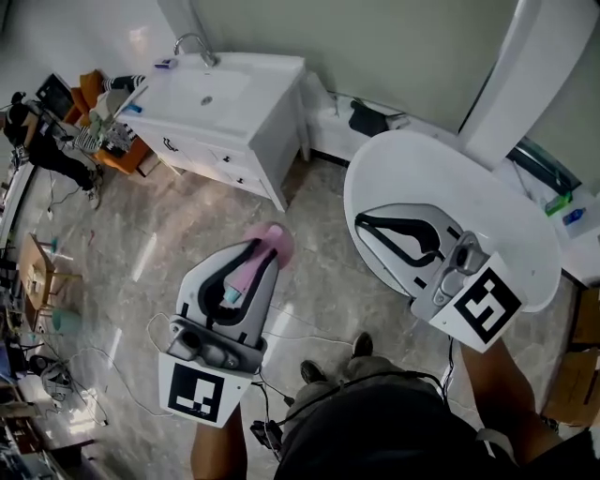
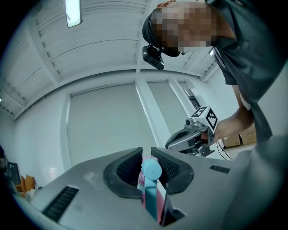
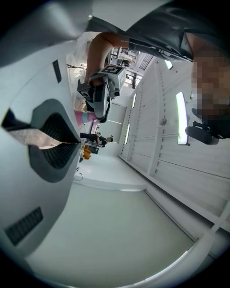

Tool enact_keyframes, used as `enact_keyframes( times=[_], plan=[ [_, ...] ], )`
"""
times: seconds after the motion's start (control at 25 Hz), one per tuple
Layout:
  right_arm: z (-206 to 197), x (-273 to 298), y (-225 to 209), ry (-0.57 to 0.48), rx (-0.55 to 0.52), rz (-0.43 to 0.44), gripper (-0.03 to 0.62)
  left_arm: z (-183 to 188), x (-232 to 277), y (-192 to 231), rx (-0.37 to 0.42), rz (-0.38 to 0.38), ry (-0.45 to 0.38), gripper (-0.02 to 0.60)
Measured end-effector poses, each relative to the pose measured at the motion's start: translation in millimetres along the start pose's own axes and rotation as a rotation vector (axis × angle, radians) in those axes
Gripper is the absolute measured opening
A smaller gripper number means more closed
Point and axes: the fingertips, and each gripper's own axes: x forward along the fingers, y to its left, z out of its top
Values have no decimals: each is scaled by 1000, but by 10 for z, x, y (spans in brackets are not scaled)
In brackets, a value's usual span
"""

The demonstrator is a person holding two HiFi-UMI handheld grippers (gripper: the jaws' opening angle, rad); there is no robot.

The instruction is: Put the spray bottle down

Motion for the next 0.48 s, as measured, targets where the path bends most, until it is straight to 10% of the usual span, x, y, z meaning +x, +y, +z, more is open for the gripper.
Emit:
enact_keyframes(
  times=[0.48],
  plan=[
    [-195,235,-327,0,20,37,9,-151,276,217,14,31,31,60]
  ],
)
